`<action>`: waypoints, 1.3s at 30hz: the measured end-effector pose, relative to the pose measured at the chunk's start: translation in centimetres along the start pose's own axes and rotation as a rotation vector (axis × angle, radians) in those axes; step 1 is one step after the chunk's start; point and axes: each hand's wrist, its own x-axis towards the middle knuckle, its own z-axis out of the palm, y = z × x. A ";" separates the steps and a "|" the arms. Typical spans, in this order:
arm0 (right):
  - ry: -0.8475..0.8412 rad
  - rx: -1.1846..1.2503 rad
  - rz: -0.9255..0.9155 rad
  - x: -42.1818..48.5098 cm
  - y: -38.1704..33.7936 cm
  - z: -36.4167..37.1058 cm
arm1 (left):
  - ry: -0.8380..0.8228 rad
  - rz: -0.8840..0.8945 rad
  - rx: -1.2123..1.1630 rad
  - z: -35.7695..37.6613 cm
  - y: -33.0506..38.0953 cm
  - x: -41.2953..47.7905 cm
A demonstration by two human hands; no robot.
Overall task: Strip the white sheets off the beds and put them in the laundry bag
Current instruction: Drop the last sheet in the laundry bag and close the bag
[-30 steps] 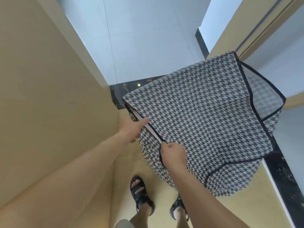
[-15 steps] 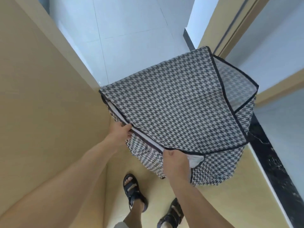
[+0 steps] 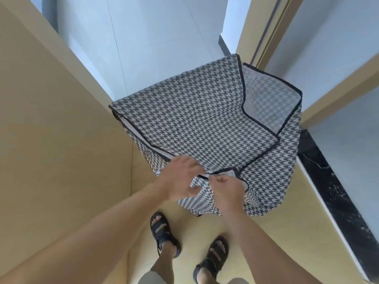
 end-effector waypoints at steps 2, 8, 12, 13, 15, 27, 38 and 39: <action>-0.028 -0.054 -0.044 0.0 0.4 -0.4 | -0.034 0.034 0.072 1.4 1.2 0.6; -0.107 -0.265 -0.131 -0.2 3.9 -4.8 | 0.130 0.023 0.105 2.3 0.1 -1.4; -0.182 -0.485 -0.341 -0.3 4.7 -5.9 | 0.138 -0.022 0.109 2.1 1.0 -3.3; -0.182 -0.496 -0.385 -0.3 4.3 -5.8 | 0.137 -0.041 0.105 2.2 1.8 -3.4; -0.176 -0.472 -0.440 -0.5 3.8 -5.5 | 0.117 -0.058 0.096 2.6 3.8 -3.3; -0.485 -0.494 -0.554 -1.2 5.6 -5.7 | 0.256 0.059 -0.138 4.8 8.0 -6.1; -0.259 -0.873 -0.521 3.3 4.3 -11.9 | -0.190 -0.228 -0.264 5.8 6.6 -12.2; -0.244 -0.877 -0.539 3.5 4.0 -12.1 | -0.210 -0.258 -0.239 5.3 7.1 -11.4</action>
